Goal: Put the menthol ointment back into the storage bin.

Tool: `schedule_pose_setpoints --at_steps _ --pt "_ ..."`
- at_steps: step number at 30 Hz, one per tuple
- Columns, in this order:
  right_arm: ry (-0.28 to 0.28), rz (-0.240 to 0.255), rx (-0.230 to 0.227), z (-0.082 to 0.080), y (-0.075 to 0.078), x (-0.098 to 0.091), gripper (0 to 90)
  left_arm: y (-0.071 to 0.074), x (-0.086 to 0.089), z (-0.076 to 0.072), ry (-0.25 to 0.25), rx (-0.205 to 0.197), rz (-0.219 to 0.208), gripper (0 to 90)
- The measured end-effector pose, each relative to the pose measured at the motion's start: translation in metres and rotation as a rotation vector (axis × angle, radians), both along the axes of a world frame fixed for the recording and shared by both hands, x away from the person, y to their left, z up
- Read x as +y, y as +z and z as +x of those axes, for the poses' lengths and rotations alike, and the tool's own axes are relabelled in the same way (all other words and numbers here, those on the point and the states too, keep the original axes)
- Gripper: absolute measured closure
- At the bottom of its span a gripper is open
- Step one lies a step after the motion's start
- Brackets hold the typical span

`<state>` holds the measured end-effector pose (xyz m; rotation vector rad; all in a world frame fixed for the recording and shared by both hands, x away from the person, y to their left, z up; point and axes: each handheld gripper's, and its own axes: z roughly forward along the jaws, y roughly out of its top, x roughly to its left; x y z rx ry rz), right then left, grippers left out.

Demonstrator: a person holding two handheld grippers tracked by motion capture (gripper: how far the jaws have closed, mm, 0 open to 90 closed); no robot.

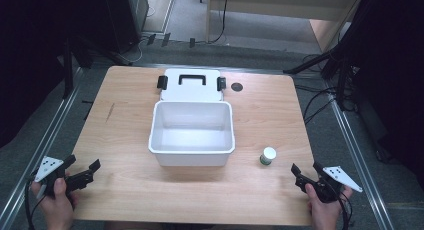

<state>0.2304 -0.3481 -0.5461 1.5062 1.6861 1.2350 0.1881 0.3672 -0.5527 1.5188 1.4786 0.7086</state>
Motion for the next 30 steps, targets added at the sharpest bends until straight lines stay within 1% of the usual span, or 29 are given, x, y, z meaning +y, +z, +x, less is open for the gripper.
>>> schedule_pose_setpoints --at_steps 4,7,9,11,13,14,17,18,19,20,22,23,24,26,28,30 --pt "-0.003 0.004 0.011 0.0 0.0 -0.001 13.4 0.0 0.0 0.0 -0.006 -0.002 -0.004 8.2" --pt "-0.012 -0.014 0.018 0.001 0.0 0.0 13.7 0.0 0.0 0.0 -0.008 0.004 -0.001 8.2" --pt "-0.013 -0.02 0.023 0.001 0.0 0.0 13.7 0.0 0.0 0.0 -0.01 0.0 -0.001 8.2" --pt "-0.011 -0.036 0.041 0.002 0.001 0.002 13.7 0.0 0.0 0.0 -0.008 -0.001 -0.008 8.2" --pt "0.005 -0.049 0.056 0.003 0.002 0.004 13.6 0.0 0.001 0.0 -0.009 -0.001 -0.011 8.2" --pt "0.006 -0.061 0.066 0.003 0.004 0.007 13.5 0.0 0.001 0.0 -0.01 -0.002 -0.011 8.2" --pt "0.031 -0.096 0.079 0.003 0.012 0.012 13.6 0.0 0.001 0.0 -0.013 0.0 -0.011 8.2" --pt "0.039 -0.11 0.091 0.004 0.015 0.014 13.6 0.0 0.001 0.0 -0.014 0.002 -0.011 8.2" --pt "0.05 -0.132 0.12 0.005 0.02 0.017 13.7 0.0 0.001 0.0 -0.015 0.001 -0.011 8.2" --pt "0.05 -0.132 0.12 0.005 0.02 0.017 13.7 0.0 0.001 0.0 -0.014 -0.001 -0.011 8.2" --pt "0.04 -0.16 0.165 0.008 0.023 0.02 13.7 0.0 0.001 0.0 -0.017 -0.002 -0.016 8.2" --pt "0.055 -0.176 0.202 0.01 0.025 0.021 14.0 0.0 0.002 0.0 -0.02 -0.001 -0.018 8.2" --pt "0.055 -0.176 0.202 0.01 0.025 0.021 14.0 0.0 0.002 0.0 -0.018 -0.002 -0.021 8.2" --pt "0.071 -0.202 0.248 0.013 0.027 0.023 13.8 0.0 0.002 0.0 -0.018 -0.002 -0.021 8.2" --pt "0.087 -0.227 0.283 0.016 0.029 0.025 13.6 0.0 0.002 0.0 -0.019 -0.001 -0.018 8.2" --pt "0.073 -0.26 0.308 0.019 0.032 0.026 13.8 0.0 0.002 0.0 -0.021 0.002 -0.016 8.2"
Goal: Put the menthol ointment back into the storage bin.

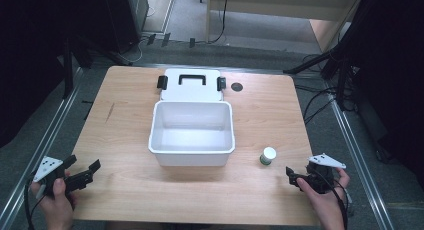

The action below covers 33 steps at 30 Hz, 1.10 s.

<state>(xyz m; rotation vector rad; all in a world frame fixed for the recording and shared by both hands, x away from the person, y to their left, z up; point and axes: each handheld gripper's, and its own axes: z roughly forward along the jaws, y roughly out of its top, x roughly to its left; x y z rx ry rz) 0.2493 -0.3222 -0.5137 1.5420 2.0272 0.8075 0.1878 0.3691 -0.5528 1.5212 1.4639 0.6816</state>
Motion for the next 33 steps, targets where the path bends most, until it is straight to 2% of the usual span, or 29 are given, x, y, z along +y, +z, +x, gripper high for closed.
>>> schedule_pose_setpoints --at_steps 4,5,6,7,10,12,16,20,23,24,27,33 --pt "0.007 -0.018 0.074 0.009 0.01 -0.002 13.8 0.0 0.0 0.0 -0.001 0.0 -0.001 8.2" --pt "0.027 -0.035 0.118 0.013 0.015 0.0 13.7 0.0 0.0 0.0 0.001 -0.001 -0.001 8.2" --pt "0.036 -0.048 0.141 0.015 0.017 0.001 13.7 0.0 0.0 0.0 0.001 -0.001 -0.001 8.2" --pt "0.036 -0.048 0.141 0.015 0.017 0.001 13.7 0.0 0.0 0.0 0.001 -0.001 -0.001 8.2" --pt "0.076 -0.107 0.189 0.02 0.023 0.008 13.7 0.0 0.0 0.0 0.001 0.0 -0.004 8.2" --pt "0.102 -0.158 0.202 0.025 0.029 0.015 13.7 0.0 0.001 0.0 0.0 -0.002 -0.002 8.2" --pt "0.128 -0.186 0.231 0.03 0.035 0.023 13.7 0.0 0.001 -0.001 0.0 -0.006 -0.003 8.2" --pt "0.165 -0.239 0.258 0.037 0.04 0.034 13.7 0.0 0.001 -0.001 0.0 -0.008 -0.007 8.1" --pt "0.199 -0.262 0.277 0.041 0.045 0.042 13.7 0.0 0.001 -0.001 0.0 -0.008 -0.012 8.2" --pt "0.227 -0.276 0.293 0.043 0.049 0.048 13.7 0.0 0.001 0.0 0.001 -0.007 -0.013 8.2" --pt "0.25 -0.284 0.306 0.046 0.052 0.053 14.1 -0.001 0.002 0.0 0.002 -0.006 -0.018 8.2" --pt "0.284 -0.295 0.382 0.056 0.054 0.063 15.5 0.0 0.002 0.0 0.002 -0.006 -0.023 8.2"
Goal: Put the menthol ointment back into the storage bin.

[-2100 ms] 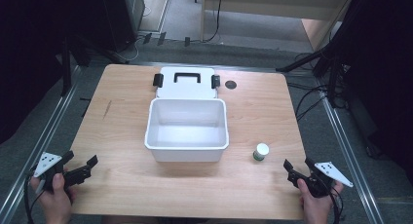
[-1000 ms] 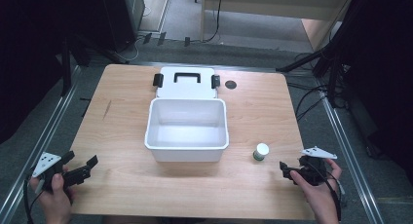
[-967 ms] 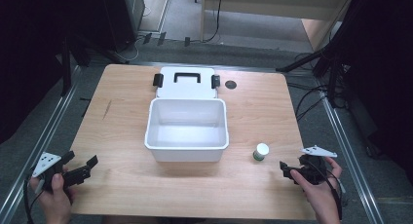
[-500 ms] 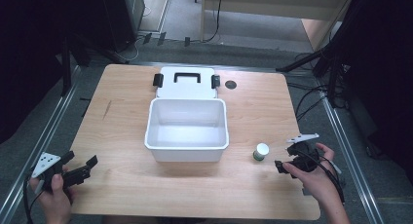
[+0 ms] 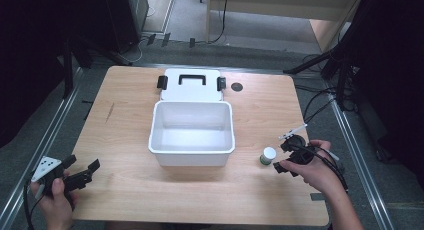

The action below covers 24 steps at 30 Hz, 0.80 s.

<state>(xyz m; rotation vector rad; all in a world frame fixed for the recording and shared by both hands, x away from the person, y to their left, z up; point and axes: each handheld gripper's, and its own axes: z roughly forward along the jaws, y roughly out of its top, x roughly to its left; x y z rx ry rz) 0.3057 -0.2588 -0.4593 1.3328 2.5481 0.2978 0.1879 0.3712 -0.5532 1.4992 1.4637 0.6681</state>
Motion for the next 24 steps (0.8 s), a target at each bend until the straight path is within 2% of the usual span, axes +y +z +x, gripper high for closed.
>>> schedule_pose_setpoints --at_steps 5,13,18,21,24 --pt "0.007 0.016 0.08 0.011 -0.003 0.008 14.1 0.0 0.0 0.0 -0.001 0.001 -0.002 8.2" --pt "-0.03 0.015 0.118 0.024 -0.005 0.022 15.8 0.0 0.0 0.001 -0.006 0.004 -0.003 8.2" --pt "-0.032 0.038 0.161 0.032 -0.009 0.029 20.0 0.0 0.001 0.001 -0.01 0.007 -0.011 8.2" --pt "-0.034 0.037 0.167 0.034 -0.01 0.03 20.4 0.0 0.001 0.001 -0.01 0.006 -0.01 8.2" --pt "-0.062 0.041 0.163 0.037 -0.011 0.031 22.5 0.0 0.001 0.001 -0.01 0.003 -0.006 8.2"
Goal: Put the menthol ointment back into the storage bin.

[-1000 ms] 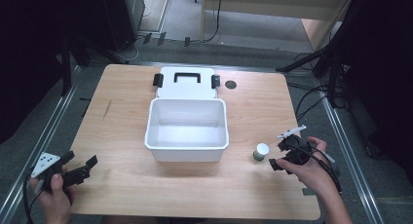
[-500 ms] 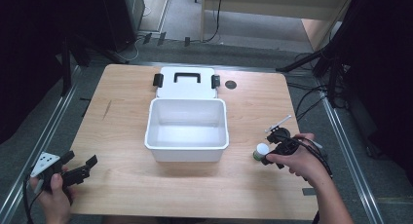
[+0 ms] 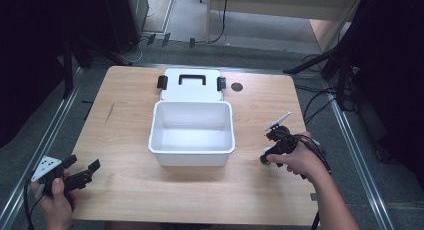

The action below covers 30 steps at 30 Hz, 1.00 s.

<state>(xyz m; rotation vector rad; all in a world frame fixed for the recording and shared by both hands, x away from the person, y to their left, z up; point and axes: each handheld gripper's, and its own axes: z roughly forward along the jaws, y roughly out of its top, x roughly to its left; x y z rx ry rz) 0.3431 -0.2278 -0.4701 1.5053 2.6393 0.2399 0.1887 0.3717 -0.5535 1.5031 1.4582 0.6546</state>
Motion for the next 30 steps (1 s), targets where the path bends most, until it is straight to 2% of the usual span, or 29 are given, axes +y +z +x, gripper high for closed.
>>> schedule_pose_setpoints --at_steps 9,13,17,20,27,30 --pt "-0.003 -0.007 0.035 0.008 -0.002 0.004 30.9 0.0 0.0 0.0 0.0 0.001 0.002 8.2" --pt "-0.006 -0.028 0.06 0.011 -0.007 0.006 34.4 0.0 0.0 0.0 0.0 0.001 0.003 8.2" --pt "-0.008 -0.04 0.052 0.013 -0.007 0.006 38.2 0.0 0.0 0.0 -0.001 0.001 0.005 8.2" --pt "-0.011 -0.032 0.052 0.015 -0.008 0.006 39.6 0.0 0.0 0.0 -0.001 0.001 0.004 8.2" --pt "-0.021 -0.011 0.09 0.015 -0.01 0.007 48.9 0.0 -0.001 -0.001 0.001 -0.01 0.01 8.2" --pt "-0.006 -0.015 0.084 0.015 -0.009 0.008 50.6 0.0 -0.002 -0.002 0.003 -0.015 0.014 8.2"
